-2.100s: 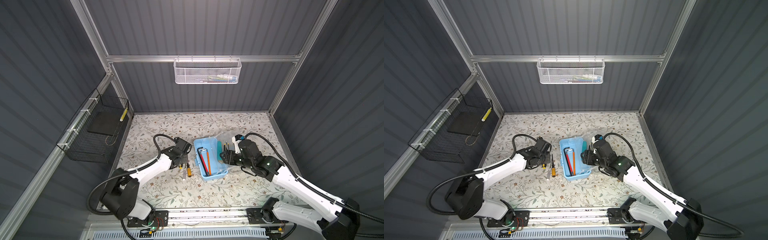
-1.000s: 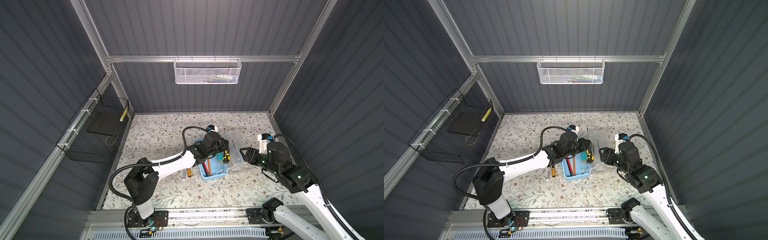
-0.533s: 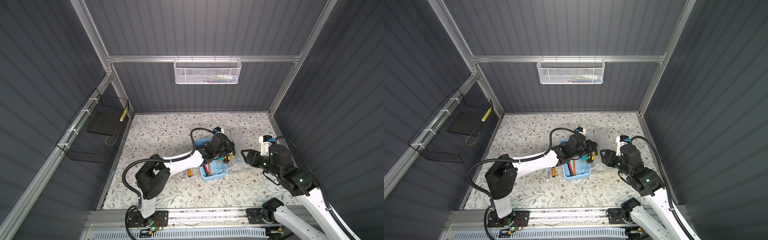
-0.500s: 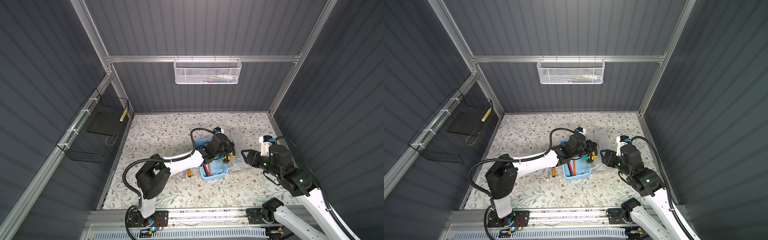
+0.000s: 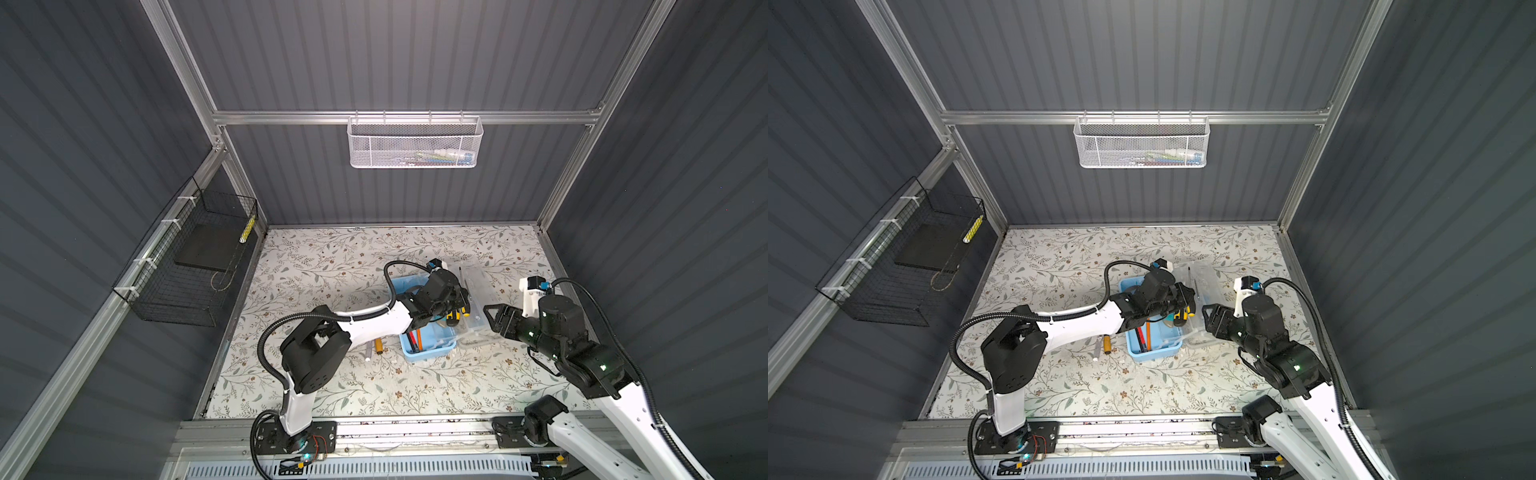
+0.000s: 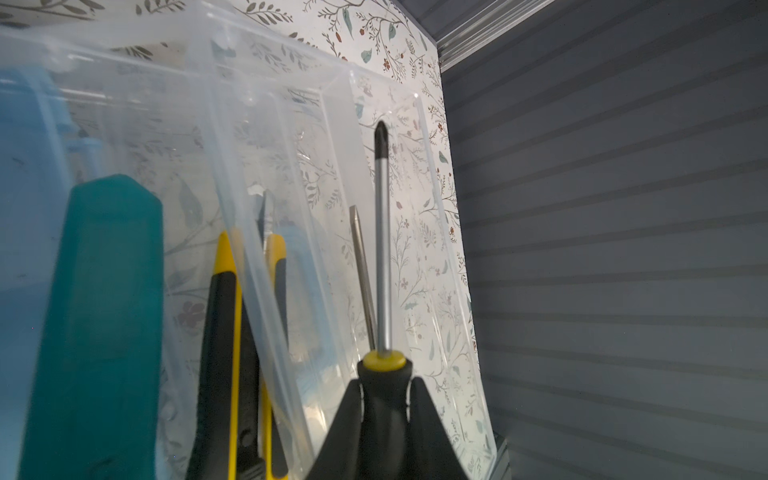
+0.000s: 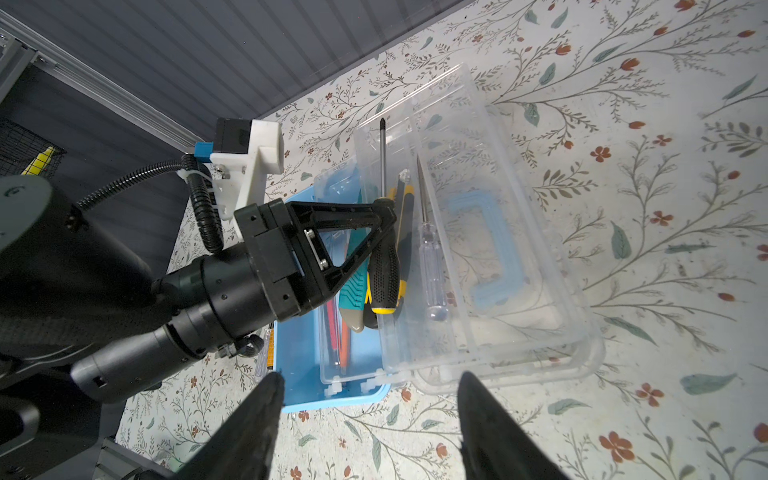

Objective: Pack the tool kit
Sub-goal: 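Carry the yellow-black screwdriver over the lid with the left while the right draws back, then lower the yellow-black screwdriver into the clear tray and open the left gripper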

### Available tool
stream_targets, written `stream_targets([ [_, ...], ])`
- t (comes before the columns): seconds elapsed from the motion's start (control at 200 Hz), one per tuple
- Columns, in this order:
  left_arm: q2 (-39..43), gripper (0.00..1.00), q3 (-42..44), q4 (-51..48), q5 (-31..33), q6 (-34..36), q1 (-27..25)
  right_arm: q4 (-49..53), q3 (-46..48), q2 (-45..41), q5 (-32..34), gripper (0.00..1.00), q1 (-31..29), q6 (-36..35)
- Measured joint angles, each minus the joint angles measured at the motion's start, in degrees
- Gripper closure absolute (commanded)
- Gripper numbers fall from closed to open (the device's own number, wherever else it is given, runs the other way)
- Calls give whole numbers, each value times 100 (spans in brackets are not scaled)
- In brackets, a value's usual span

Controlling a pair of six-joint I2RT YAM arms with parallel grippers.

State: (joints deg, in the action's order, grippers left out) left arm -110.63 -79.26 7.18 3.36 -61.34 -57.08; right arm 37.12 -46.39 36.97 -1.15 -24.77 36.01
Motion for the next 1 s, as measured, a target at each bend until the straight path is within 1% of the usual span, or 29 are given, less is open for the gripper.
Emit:
stream_targets([
  [0.065, -72, 99, -131, -9, 0, 0, 0, 11, 7, -15, 0, 33, 0, 0],
  [0.085, -92, 97, -151, -7, 0, 0, 0, 15, 7, -20, 2, 33, 0, 0],
  [0.135, -120, 87, -195, -9, 0, 0, 0, 22, 11, -37, 2, 32, 0, 0],
  [0.18, -136, 85, -203, -9, 0, 0, 0, 24, 17, -48, 2, 32, 0, 0],
  [0.235, -138, 80, -203, -26, 0, 0, 0, 28, 28, -59, 2, 31, 7, -2],
  [0.275, -140, 79, -203, -39, 0, 0, 0, 28, 31, -59, 4, 31, 13, -2],
  [0.355, -140, 70, -203, -48, 2, -11, 0, 26, 31, -59, 4, 30, 24, -2],
  [0.4, -140, 67, -203, -61, 4, -22, 0, 28, 31, -59, 4, 30, 26, -2],
  [0.46, -140, 65, -203, -68, 4, -33, 0, 28, 33, -61, 4, 29, 26, -2],
  [0.515, -140, 61, -205, -66, 4, -26, 0, 28, 33, -61, 4, 29, 26, -2],
  [0.64, -140, 58, -212, -33, 4, -22, 0, 26, 31, -61, 2, 29, 26, -2],
  [0.76, -136, 52, -212, 20, 28, 9, 0, 24, 33, -59, -37, 31, 26, -4],
  [0.89, -2, 45, -175, 17, 186, 332, 0, 24, 28, 2, -155, 34, 26, -26],
  [0.996, 452, 40, 87, -160, 420, 734, 0, 57, -61, 199, -256, 35, 24, -59],
])
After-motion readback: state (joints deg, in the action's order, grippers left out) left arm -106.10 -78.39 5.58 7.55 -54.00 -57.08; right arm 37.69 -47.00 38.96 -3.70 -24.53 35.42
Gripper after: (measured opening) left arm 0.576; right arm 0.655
